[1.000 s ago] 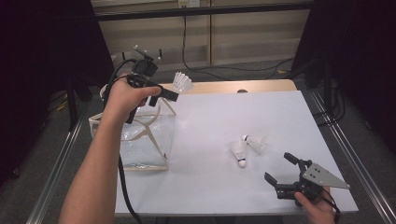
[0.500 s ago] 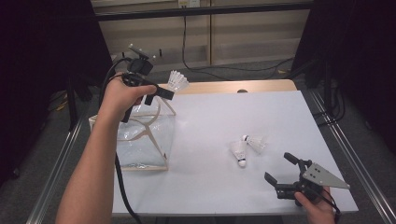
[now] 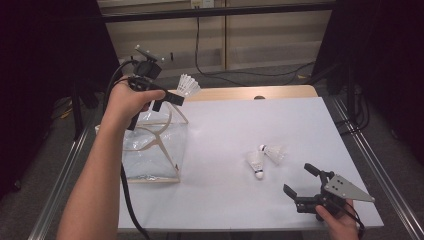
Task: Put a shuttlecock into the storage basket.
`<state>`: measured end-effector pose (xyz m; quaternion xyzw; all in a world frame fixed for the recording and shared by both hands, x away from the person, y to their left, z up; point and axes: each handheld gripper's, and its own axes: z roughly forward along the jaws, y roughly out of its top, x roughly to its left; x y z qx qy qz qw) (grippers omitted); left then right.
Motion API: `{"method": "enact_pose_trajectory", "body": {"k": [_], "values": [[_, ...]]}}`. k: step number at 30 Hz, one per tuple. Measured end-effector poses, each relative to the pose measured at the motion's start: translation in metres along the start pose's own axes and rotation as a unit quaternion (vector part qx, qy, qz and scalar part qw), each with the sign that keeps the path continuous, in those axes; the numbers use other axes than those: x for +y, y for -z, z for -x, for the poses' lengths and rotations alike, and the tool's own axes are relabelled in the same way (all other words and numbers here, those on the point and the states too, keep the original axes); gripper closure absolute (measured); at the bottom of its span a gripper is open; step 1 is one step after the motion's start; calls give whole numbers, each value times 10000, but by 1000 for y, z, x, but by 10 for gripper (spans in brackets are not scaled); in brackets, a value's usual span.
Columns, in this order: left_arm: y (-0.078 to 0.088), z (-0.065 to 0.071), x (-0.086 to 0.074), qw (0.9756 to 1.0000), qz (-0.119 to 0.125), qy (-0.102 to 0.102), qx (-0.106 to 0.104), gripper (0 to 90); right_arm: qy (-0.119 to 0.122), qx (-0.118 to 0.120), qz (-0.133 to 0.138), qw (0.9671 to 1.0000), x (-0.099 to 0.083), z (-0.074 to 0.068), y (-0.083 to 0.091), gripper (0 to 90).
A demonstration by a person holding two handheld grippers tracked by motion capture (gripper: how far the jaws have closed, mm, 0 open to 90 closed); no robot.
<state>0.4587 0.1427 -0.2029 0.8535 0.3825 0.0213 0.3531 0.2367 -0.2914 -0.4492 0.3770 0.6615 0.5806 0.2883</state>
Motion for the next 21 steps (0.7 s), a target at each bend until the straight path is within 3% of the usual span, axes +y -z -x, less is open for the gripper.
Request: {"method": "enact_pose_trajectory", "body": {"k": [21], "values": [[10,-8,-1,9999,66,18,134,657,5,-5,3,10000,0,0,0,12]]}}
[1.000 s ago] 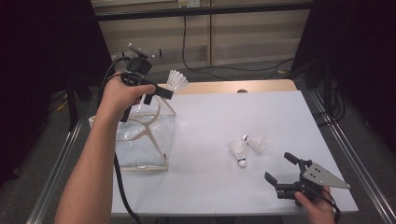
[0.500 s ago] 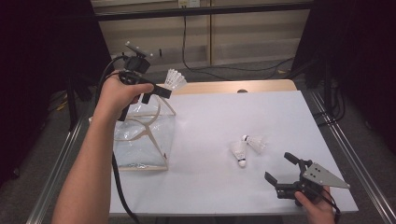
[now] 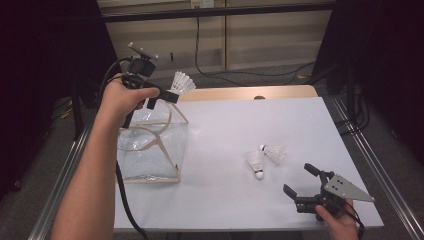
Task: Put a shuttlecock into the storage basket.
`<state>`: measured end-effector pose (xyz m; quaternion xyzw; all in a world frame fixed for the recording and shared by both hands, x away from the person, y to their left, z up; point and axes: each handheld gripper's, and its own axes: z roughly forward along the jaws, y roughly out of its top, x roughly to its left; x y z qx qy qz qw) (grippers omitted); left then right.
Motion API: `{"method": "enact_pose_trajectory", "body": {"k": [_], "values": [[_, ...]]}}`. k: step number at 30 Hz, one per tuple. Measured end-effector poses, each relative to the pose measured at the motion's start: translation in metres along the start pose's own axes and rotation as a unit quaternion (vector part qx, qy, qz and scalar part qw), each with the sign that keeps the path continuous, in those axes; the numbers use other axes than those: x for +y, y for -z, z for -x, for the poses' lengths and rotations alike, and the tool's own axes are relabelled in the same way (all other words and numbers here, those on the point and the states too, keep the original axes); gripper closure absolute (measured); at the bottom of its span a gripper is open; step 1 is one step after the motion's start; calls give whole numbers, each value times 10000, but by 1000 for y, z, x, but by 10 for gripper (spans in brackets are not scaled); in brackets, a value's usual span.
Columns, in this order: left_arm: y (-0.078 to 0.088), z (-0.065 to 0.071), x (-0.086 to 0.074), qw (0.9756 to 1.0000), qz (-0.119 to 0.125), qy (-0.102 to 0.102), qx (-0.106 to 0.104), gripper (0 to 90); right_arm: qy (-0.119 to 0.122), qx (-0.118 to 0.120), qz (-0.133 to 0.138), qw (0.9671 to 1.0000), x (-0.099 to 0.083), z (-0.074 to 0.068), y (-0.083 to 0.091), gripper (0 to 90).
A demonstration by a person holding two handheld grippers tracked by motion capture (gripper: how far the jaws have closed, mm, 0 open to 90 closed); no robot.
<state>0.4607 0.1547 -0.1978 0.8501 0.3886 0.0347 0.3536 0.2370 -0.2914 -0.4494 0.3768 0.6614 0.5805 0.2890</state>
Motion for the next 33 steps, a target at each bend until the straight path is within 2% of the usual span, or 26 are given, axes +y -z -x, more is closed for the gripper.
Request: {"method": "enact_pose_trajectory", "body": {"k": [15,21,33], "values": [[6,-6,-3,9999,31,31,112,657,-1,4,-21,10000,0,0,0,13],[8,-8,-4,9999,21,-22,148,657,14,6,-16,10000,0,0,0,13],[10,-14,-6,9997,61,53,220,657,18,15,-12,10000,0,0,0,13]]}}
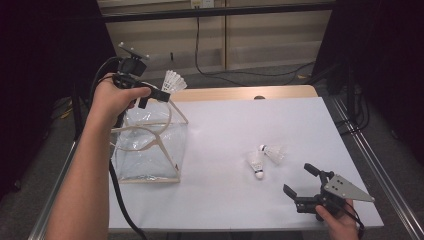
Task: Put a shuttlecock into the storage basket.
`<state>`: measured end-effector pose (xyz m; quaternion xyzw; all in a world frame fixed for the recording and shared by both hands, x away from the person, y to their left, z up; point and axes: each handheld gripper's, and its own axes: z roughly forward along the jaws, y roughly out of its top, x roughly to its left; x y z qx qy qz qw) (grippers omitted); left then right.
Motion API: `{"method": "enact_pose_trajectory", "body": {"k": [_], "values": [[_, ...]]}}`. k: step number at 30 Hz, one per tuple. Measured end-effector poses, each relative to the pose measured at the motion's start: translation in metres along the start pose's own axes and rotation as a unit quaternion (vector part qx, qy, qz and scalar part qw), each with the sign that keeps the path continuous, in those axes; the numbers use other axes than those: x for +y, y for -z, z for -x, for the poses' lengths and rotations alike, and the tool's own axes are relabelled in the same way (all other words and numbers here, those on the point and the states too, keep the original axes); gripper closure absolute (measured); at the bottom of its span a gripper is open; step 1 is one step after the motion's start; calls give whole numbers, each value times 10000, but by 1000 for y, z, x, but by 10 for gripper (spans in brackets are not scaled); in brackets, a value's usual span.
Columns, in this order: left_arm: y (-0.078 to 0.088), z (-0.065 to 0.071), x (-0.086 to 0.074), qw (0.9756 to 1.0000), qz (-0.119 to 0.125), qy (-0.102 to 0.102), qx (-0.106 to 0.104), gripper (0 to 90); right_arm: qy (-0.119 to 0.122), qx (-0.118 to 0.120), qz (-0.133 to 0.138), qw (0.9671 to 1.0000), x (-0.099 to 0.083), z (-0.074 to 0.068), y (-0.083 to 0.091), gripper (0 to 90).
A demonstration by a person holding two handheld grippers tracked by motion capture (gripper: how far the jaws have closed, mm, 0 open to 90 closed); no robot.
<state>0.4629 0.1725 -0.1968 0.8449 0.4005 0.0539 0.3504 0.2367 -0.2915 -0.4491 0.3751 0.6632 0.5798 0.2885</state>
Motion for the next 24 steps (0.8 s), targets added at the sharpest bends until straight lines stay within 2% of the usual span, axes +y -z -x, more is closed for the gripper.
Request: {"method": "enact_pose_trajectory", "body": {"k": [14,24], "values": [[4,-14,-9,9998,-13,87,192,656,4,12,-9,10000,0,0,0,13],[7,-22,-16,9996,0,158,235,656,8,14,-9,10000,0,0,0,13]]}}
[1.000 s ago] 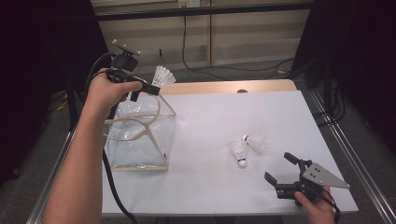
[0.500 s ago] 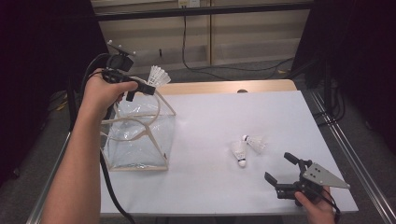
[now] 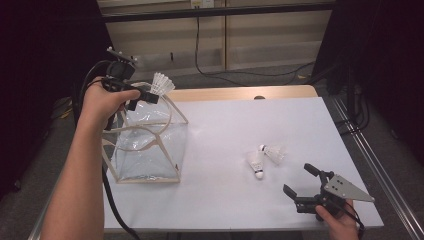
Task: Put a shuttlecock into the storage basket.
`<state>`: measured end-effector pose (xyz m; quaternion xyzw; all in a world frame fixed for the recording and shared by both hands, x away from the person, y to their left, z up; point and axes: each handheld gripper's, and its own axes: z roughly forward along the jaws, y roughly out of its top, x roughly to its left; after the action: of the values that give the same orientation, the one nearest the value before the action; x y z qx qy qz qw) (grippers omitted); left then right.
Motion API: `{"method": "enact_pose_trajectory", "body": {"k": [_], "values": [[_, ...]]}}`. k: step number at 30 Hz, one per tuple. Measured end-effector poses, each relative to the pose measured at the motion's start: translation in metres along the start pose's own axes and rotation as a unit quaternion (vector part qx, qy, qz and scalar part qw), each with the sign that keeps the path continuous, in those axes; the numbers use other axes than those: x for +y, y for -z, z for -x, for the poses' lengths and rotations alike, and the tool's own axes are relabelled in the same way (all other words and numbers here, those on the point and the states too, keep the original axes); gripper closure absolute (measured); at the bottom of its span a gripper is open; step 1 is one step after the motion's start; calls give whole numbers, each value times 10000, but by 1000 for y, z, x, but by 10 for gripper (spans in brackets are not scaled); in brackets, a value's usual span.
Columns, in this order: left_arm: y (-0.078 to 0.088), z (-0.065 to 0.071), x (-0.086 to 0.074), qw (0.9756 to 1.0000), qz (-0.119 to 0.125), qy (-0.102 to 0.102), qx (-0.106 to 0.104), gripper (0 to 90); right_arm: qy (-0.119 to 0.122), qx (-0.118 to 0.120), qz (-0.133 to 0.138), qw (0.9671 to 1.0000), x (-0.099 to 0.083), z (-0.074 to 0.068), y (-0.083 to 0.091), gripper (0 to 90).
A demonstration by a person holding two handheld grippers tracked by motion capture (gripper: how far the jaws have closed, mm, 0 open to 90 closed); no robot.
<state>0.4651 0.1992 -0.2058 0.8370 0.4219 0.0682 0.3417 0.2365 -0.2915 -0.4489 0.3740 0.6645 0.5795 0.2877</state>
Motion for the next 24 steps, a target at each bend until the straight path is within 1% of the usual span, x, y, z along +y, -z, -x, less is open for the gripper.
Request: {"method": "enact_pose_trajectory", "body": {"k": [9,11,12,16,18,19,20,24], "values": [[2,-8,-5,10000,-8,50,46,657,1,0,-2,10000,0,0,0,14],[2,-9,-6,10000,-24,75,42,657,-20,-7,2,10000,0,0,0,14],[2,-9,-6,9999,10,93,72,656,-6,-1,-4,10000,0,0,0,14],[3,-11,-8,9999,-18,84,82,656,-16,7,-12,10000,0,0,0,14],[4,-11,-8,9999,6,127,92,656,-10,4,-21,10000,0,0,0,14],[4,-11,-9,9999,5,129,91,657,-12,4,-20,10000,0,0,0,14],[4,-12,-9,9999,-17,84,108,656,-13,4,-14,10000,0,0,0,14],[5,-13,-10,9999,-15,109,115,657,-7,1,-8,10000,0,0,0,14]]}}
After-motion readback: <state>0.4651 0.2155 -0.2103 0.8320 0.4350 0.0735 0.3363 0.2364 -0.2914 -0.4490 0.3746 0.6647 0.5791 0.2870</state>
